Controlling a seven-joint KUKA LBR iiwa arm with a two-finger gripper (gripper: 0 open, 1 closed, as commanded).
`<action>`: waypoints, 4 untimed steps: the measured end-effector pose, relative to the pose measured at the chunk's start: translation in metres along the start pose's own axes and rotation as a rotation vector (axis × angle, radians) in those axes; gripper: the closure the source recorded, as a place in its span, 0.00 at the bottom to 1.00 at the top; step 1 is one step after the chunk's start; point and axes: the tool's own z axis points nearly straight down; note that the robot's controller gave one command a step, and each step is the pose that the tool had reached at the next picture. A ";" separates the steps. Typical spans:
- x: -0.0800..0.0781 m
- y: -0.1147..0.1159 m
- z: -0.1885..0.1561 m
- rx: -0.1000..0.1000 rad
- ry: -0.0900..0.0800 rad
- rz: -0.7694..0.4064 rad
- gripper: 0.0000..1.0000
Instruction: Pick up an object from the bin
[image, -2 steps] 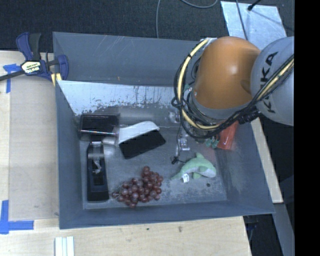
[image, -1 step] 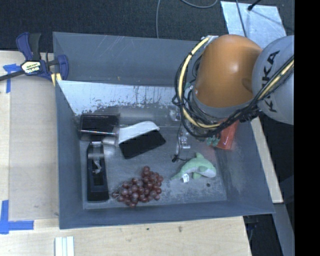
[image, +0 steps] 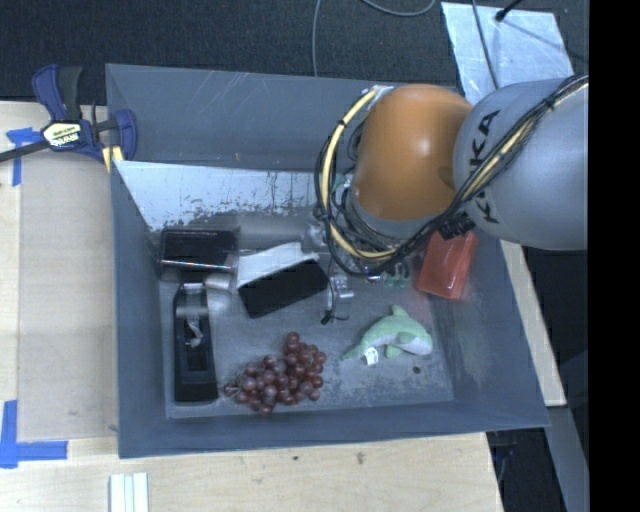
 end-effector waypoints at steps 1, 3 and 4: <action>-0.047 0.020 0.014 -0.001 -0.006 -0.063 0.00; -0.048 0.032 0.104 0.000 -0.009 -0.206 0.00; -0.049 0.028 0.105 0.000 -0.004 -0.191 1.00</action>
Offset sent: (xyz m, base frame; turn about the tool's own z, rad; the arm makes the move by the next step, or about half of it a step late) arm 0.0445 0.0194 -0.0388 -0.2116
